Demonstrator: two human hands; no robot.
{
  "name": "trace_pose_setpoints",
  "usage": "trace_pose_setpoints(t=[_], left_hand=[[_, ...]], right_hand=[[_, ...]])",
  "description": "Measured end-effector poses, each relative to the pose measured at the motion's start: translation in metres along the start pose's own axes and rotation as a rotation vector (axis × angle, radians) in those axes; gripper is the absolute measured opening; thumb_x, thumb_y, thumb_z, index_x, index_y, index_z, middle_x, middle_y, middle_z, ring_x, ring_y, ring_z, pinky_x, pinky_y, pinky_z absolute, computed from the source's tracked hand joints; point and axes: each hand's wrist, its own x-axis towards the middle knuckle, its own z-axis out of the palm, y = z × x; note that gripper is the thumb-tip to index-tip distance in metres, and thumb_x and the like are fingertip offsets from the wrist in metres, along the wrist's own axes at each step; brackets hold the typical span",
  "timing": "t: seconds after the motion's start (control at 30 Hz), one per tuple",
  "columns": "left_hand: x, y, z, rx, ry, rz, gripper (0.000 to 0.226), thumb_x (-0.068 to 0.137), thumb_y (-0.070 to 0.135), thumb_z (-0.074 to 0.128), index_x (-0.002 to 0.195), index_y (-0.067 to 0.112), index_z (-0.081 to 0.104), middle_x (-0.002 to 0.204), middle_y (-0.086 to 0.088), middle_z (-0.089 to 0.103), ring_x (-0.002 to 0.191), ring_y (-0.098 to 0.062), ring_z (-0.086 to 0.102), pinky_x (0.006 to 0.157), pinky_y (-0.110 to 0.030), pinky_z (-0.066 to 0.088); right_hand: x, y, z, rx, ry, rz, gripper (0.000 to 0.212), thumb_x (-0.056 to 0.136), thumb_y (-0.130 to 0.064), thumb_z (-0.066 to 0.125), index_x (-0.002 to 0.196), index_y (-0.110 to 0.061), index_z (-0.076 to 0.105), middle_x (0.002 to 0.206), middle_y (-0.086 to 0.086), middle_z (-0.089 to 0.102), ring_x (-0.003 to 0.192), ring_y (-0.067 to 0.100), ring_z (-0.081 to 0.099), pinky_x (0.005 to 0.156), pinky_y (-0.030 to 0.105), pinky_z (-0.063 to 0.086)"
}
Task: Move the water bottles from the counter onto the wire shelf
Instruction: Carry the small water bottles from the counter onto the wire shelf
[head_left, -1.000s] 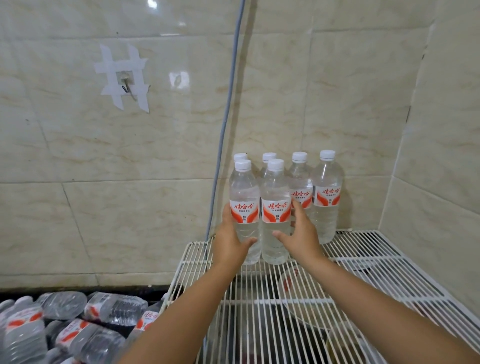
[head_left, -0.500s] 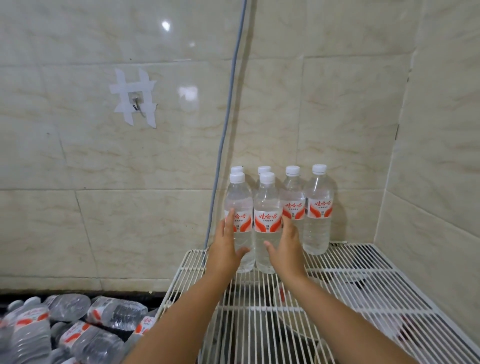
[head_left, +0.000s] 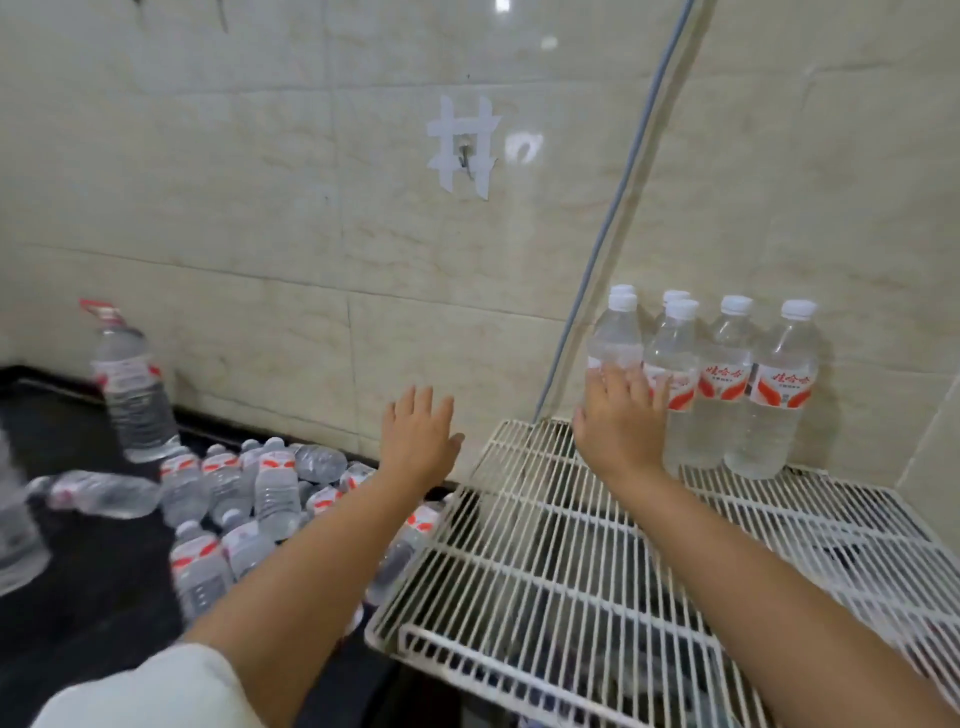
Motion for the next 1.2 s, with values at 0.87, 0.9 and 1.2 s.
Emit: trace_pose_setpoints(t=[0.87,0.9,1.2], left_hand=[[-0.113,-0.358,0.167,-0.209,-0.442,-0.176,0.051,0.096,0.043,0.03,0.144,0.027,0.02,0.156,0.001,0.012,0.143,-0.023,0.007,0.114,-0.039,0.02],[-0.109,-0.36,0.173,-0.215,-0.452,-0.155,0.052,0.096,0.043,0.029,0.145,0.027,0.018,0.157,0.001,0.009,0.144,-0.024,0.004,0.115,-0.039,0.016],[-0.106,-0.373,0.19,-0.346,-0.416,-0.09,0.083,0.072,0.064,0.001,0.144,0.028,0.024,0.157,0.006,0.006,0.144,-0.02,-0.009,0.116,-0.041,-0.001]], right_hand=[[-0.13,-0.398,0.189,0.147,-0.834,-0.154,0.045,0.095,-0.03,0.039,0.138,-0.016,0.036,0.142,0.004,0.039,0.134,0.023,0.032,0.112,0.041,0.022],[-0.133,-0.397,0.194,0.152,-0.862,-0.15,0.047,0.095,-0.03,0.039,0.14,-0.016,0.032,0.144,0.005,0.037,0.134,0.022,0.031,0.111,0.039,0.023],[-0.14,-0.394,0.222,0.216,-0.931,-0.143,0.054,0.094,-0.034,0.044,0.142,-0.021,0.026,0.141,0.012,0.034,0.131,0.028,0.029,0.111,0.036,0.018]])
